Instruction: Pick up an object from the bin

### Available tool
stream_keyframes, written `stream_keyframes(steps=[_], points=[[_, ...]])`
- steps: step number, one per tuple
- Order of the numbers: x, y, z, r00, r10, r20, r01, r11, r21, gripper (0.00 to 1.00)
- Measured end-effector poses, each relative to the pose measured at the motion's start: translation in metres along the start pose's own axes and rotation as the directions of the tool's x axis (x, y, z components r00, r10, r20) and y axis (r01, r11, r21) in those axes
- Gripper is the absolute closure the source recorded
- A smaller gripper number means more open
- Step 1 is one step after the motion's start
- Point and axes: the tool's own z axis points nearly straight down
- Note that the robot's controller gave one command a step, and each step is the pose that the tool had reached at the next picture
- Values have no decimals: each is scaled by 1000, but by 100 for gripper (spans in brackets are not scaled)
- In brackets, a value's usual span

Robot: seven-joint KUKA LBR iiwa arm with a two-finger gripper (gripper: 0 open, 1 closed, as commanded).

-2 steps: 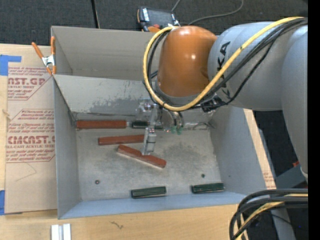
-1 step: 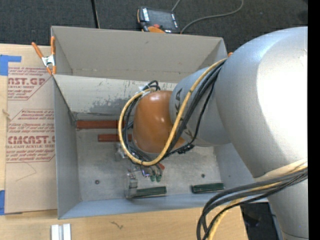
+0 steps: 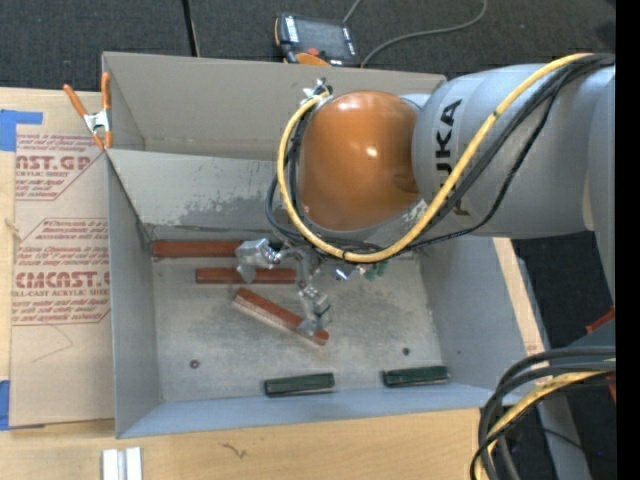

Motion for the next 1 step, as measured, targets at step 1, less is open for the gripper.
stream_keyframes(steps=[1], points=[[-18, -25, 108, 947, -321, -5, 321, 947, -7, 0]])
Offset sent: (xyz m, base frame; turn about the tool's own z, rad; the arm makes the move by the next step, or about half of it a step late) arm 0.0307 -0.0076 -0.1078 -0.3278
